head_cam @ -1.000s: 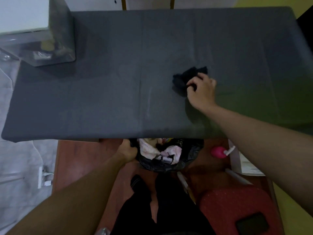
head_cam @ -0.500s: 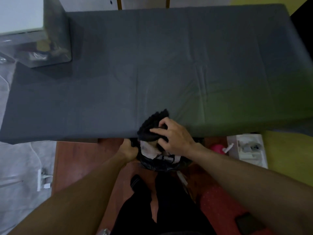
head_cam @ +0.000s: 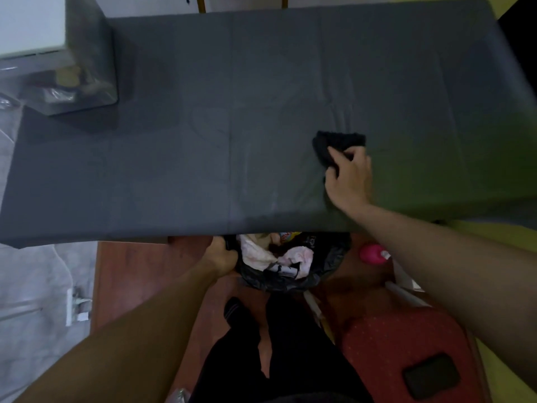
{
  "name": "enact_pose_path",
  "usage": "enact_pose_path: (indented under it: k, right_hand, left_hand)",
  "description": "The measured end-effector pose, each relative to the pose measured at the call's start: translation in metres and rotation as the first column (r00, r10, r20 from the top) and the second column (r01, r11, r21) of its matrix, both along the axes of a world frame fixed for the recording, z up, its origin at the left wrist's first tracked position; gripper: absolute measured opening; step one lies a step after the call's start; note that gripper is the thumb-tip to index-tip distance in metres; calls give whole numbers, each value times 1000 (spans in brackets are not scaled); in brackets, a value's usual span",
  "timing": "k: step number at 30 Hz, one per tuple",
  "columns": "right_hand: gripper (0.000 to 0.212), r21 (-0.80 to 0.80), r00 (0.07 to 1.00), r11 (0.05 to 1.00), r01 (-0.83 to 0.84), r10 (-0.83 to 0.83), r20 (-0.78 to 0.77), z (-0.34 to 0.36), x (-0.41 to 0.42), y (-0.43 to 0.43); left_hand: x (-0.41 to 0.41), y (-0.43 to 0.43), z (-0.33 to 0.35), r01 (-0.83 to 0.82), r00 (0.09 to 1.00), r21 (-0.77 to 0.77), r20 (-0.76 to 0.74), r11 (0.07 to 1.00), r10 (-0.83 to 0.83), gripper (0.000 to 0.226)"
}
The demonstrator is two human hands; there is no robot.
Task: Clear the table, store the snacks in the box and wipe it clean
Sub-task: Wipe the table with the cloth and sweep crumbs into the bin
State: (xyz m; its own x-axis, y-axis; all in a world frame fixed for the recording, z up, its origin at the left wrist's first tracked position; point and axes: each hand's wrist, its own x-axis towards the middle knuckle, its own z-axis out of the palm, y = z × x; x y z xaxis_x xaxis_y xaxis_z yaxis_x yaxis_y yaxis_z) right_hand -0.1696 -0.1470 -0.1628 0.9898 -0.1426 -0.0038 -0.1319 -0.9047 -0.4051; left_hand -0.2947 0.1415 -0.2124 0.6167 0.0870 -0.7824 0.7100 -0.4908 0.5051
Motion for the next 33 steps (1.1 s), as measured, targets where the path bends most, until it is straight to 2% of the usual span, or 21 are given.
enact_pose_path:
  k: [4, 8, 11, 13, 16, 18, 21, 25, 28, 30, 33]
  right_hand:
    - [45, 86, 957, 954, -289, 287, 34, -2, -42, 25]
    - [45, 87, 830, 825, -558, 554, 74, -5, -76, 48]
    - [46, 67, 738, 735, -675, 669, 88, -8, -86, 51]
    - [46, 74, 643, 639, -766, 761, 85, -10, -89, 47]
    - [35, 120, 543, 535, -836, 839, 39, -7, -96, 44]
    - [26, 169, 584, 571, -803, 811, 35, -1, -95, 45]
    - [23, 278, 746, 706, -651, 662, 68, 11, -78, 46]
    - [23, 335, 933, 874, -352, 301, 197, 25, -35, 40]
    - [26, 271, 967, 955, -123, 55, 248, 31, 4, 30]
    - [30, 129, 984, 990, -53, 29, 176, 30, 27, 19]
    - [42, -44, 983, 988, -151, 146, -113, 18, 41, 3]
  left_hand:
    - [0, -3, 0, -5, 1000, -12, 14, 1000, 5, 60]
    - [1, -6, 3, -8, 999, -20, 48, 1000, 9, 61]
    - [2, -7, 3, -1, 999, -35, 42, 999, 2, 56]
    - [2, -6, 3, 5, 999, -40, 33, 999, -3, 52]
    - [3, -5, 2, -5, 1000, -45, 29, 999, 6, 52]
    - [3, -3, 2, 7, 999, -64, 32, 998, -5, 52]
    - [3, -1, 1, 13, 1000, -52, 25, 999, -12, 50]
    - [2, -2, 0, 31, 999, -43, 28, 999, -30, 50]
    - [0, -3, 2, 30, 999, -53, 45, 998, -28, 58]
    - [0, -2, 2, 31, 999, -45, 39, 999, -29, 58]
    - [1, -1, 1, 30, 999, -22, 32, 999, -30, 50]
